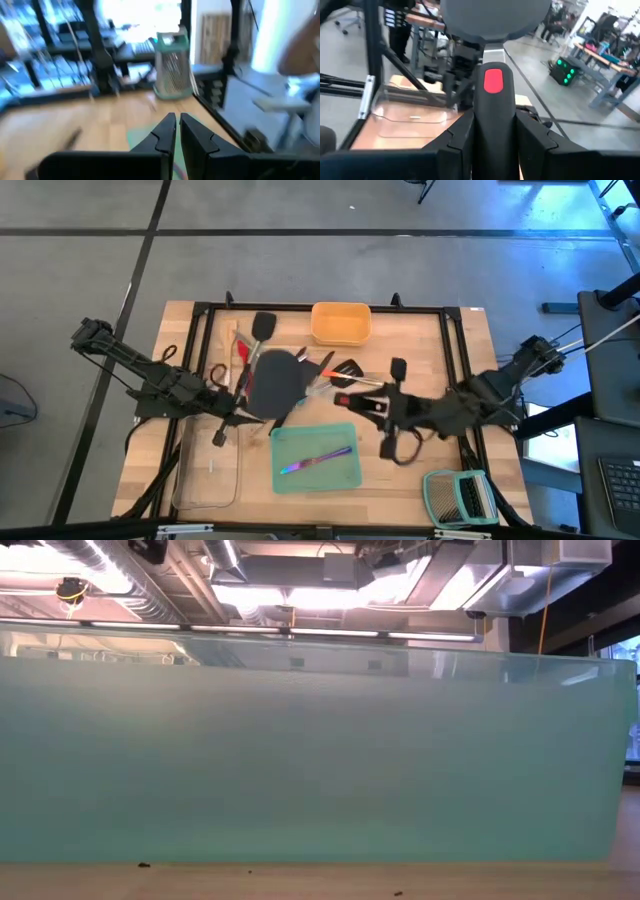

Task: Pick & Place Kitchen Items
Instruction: Put the black spatula into the transparent bin

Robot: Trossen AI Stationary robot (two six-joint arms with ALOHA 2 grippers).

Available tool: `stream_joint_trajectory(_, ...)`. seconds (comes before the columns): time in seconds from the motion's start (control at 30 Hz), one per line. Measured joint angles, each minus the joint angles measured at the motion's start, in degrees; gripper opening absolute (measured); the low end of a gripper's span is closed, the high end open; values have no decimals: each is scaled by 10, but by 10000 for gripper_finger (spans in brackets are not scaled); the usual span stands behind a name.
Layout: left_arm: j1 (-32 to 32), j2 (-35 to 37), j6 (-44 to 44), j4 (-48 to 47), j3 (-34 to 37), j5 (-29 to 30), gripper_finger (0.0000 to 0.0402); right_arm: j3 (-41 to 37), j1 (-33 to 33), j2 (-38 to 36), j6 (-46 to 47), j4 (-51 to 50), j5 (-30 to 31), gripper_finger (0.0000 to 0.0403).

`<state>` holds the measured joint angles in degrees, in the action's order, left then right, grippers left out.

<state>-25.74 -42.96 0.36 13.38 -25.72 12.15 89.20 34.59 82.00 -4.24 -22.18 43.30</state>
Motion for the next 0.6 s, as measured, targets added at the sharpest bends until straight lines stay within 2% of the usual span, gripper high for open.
stream_joint_trajectory(0.13, 0, -30, 61, 112, 19, -12, 20, -61, 5, -2, -47, 133, -27, 108)
stream_joint_trajectory(0.33, 9, -92, 119, 295, 48, -14, 20, -190, -33, -30, -67, 354, -178, 108)
stream_joint_trajectory(0.5, 30, -144, 118, 361, 48, -19, 20, -301, -105, -35, -7, 576, -326, 108)
stream_joint_trajectory(0.6, 39, -171, 111, 417, 48, -32, 20, -345, -148, -27, 52, 688, -374, 108)
